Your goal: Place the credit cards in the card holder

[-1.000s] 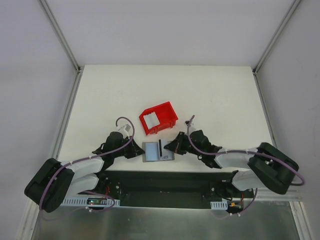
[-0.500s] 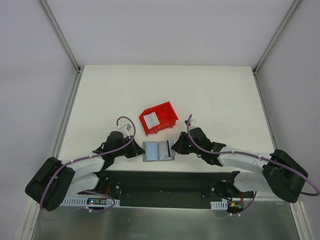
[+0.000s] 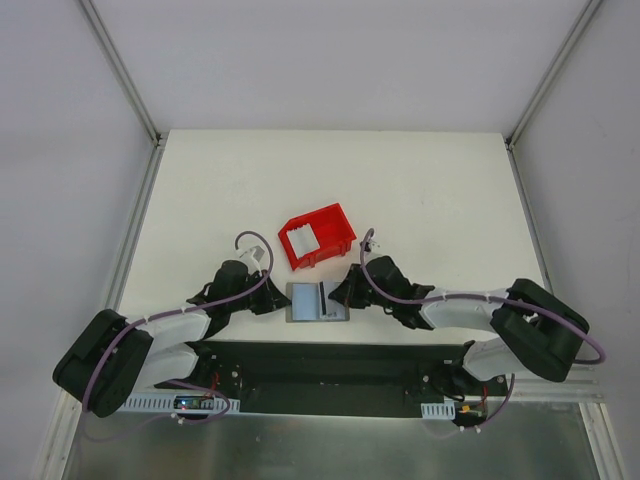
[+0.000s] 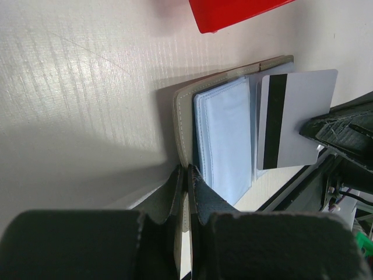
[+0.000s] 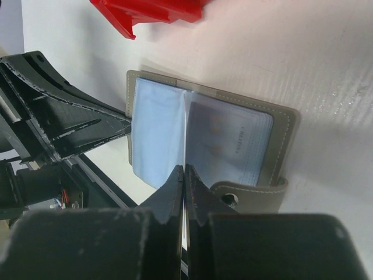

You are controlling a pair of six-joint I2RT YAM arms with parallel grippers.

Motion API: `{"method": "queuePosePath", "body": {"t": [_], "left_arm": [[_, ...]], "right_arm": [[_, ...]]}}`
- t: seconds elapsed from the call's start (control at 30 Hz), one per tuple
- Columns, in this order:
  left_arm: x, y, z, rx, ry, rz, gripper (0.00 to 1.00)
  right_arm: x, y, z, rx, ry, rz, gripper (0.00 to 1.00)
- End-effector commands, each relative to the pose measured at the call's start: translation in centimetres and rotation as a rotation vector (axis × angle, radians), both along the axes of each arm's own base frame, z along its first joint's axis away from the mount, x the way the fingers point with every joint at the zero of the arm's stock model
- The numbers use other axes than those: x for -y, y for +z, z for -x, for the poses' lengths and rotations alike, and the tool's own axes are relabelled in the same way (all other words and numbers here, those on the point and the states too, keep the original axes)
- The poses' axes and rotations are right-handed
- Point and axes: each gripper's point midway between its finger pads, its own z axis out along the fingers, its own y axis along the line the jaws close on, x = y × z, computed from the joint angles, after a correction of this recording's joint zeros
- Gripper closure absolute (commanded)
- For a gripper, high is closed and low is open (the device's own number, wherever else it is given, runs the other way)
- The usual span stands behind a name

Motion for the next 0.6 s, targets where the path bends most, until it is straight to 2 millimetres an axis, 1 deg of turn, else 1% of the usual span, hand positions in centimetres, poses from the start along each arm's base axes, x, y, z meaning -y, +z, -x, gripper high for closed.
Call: {"method": "queuePosePath", "body": {"t": [0.0,0.13,0.2,0.3,0.57], "left_arm": [[-1.6,-2.8,2.1,-0.083,-0.021,-0.110,1.00],[-1.6,-2.8,2.1,-0.084,-0.022,-0.109,1.00],[-1.5,-2.8,2.1,-0.082,-0.024,-0.108,1.00],[-1.6,-2.8,2.1,-0.082,-0.022,-0.108,1.00],[-1.6,-2.8,2.0,-0.081,-0.017,-0.111,1.00]], "right_arm": [[-1.6,0.4,-0.1,-0.009,0.001,-0.085,1.00],[-1.9,-0.3,-0.2,-0.028,-0.007,-0.103,1.00],[-1.8,-0.9,0.0,-0.043,-0.014,-0.099,1.00],[-1.6,-1.2,0.2,-0.051,-0.017,-0.097,1.00],[-1.2,-2.7,1.2,-0.126,-0.040,-0.126,1.00]]}}
